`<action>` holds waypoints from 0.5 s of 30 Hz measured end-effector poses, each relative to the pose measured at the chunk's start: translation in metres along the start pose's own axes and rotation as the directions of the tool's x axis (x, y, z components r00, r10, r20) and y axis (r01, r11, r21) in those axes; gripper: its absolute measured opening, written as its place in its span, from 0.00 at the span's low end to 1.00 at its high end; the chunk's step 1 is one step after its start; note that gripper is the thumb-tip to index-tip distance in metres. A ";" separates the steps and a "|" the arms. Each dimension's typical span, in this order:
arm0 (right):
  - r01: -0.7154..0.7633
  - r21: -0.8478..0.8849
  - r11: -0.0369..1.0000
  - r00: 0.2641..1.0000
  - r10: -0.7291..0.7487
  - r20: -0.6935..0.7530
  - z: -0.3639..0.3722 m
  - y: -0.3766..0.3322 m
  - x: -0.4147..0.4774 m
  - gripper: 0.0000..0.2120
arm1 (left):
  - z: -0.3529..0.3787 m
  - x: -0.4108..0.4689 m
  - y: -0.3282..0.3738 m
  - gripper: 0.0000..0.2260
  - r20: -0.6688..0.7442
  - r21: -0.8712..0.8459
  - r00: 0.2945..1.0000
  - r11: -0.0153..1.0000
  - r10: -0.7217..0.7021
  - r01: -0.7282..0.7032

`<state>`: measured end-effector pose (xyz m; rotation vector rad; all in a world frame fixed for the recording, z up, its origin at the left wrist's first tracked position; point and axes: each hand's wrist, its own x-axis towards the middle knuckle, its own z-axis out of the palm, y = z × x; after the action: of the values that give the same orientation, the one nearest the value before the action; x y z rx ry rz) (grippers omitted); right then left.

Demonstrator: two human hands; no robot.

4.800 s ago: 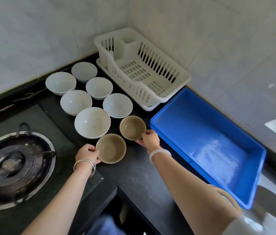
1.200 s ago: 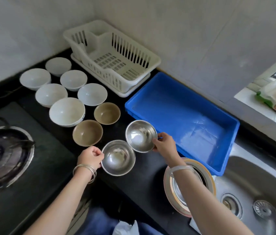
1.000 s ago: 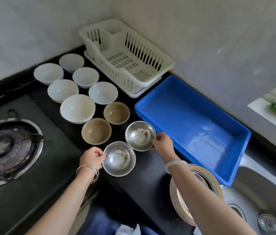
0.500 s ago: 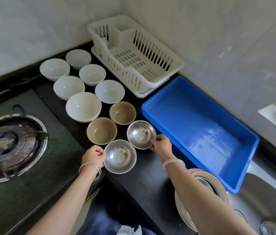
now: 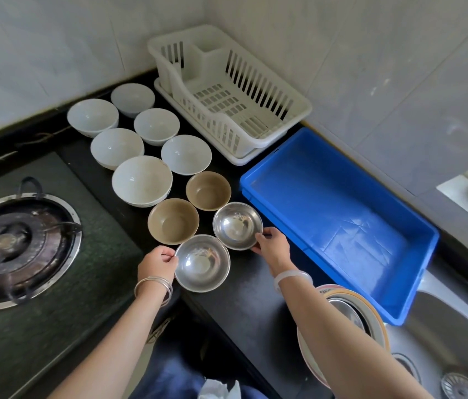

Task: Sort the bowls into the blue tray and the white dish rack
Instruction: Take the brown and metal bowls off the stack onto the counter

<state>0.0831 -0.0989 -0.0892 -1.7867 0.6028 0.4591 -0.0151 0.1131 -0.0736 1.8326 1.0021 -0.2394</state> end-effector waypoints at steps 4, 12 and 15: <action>-0.034 0.019 0.999 0.999 0.034 0.021 -0.001 -0.001 -0.002 0.11 | -0.001 -0.004 0.000 0.07 -0.007 0.021 0.999 0.999 0.033 -0.033; -0.029 -0.073 0.997 0.995 0.036 0.097 -0.014 -0.002 -0.018 0.17 | -0.003 -0.023 0.007 0.13 -0.019 0.211 0.987 0.966 0.160 -0.152; 0.040 -0.118 0.992 0.997 -0.032 0.076 -0.031 -0.004 -0.032 0.16 | -0.001 -0.032 0.016 0.14 -0.017 0.250 0.979 0.948 0.205 -0.195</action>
<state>0.0602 -0.1227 -0.0581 -1.8819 0.4999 0.5433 -0.0241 0.0945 -0.0441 2.1596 0.8357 -0.2094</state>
